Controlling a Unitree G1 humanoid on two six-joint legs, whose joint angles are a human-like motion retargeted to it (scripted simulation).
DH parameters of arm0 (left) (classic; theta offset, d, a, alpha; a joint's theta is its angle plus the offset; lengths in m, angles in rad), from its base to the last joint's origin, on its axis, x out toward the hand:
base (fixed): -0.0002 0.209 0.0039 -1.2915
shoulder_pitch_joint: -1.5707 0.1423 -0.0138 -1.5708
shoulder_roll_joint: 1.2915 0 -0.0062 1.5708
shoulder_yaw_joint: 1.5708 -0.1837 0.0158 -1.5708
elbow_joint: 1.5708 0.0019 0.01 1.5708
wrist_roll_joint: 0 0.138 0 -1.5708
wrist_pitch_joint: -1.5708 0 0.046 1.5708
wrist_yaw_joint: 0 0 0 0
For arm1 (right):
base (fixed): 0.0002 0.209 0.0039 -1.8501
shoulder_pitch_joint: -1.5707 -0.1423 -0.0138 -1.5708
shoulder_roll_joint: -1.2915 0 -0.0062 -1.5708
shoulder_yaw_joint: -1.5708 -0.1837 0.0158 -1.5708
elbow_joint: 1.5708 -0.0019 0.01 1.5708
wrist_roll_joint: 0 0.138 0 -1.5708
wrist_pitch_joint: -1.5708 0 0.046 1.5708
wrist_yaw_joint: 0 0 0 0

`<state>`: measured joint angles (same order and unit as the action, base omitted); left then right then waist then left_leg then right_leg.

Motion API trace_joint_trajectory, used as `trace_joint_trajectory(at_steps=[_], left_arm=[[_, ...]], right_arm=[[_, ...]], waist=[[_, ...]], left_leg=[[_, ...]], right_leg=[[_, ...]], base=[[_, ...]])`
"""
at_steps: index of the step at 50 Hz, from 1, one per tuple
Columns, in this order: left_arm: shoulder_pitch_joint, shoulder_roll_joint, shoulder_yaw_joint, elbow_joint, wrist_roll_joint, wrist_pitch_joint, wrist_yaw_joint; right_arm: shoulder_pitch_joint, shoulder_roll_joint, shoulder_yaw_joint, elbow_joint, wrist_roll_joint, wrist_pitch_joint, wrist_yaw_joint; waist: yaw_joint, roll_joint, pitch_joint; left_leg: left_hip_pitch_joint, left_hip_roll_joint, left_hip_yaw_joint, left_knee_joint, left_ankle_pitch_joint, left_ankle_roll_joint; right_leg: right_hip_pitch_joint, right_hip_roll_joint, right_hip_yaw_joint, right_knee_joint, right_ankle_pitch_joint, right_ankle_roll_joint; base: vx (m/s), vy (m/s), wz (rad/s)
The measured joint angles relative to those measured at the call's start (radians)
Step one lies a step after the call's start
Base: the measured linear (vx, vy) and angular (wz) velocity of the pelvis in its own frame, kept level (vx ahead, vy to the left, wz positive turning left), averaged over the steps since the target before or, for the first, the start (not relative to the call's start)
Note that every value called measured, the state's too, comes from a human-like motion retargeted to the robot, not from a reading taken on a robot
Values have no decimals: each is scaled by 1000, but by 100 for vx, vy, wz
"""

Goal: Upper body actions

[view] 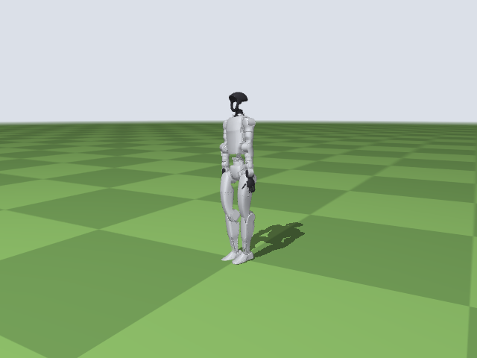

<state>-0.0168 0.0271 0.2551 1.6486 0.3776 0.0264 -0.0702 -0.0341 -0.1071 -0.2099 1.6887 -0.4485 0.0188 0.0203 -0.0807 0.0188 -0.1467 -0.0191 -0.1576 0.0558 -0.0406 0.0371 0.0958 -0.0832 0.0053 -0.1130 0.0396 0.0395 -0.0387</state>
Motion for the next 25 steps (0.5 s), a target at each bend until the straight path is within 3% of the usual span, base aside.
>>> trace_joint_trajectory(at_steps=[25], left_arm=[[0, 18, -3, 12, 9, 2, -5]], right_arm=[[2, -11, -1, 11, -3, -5, 9]], waist=[[8, -10, -11]], left_leg=[[1, -5, 2, -1, -3, 1]], right_leg=[[-6, -2, -3, 5, 24, 12]], base=[[0, 0, 0]])
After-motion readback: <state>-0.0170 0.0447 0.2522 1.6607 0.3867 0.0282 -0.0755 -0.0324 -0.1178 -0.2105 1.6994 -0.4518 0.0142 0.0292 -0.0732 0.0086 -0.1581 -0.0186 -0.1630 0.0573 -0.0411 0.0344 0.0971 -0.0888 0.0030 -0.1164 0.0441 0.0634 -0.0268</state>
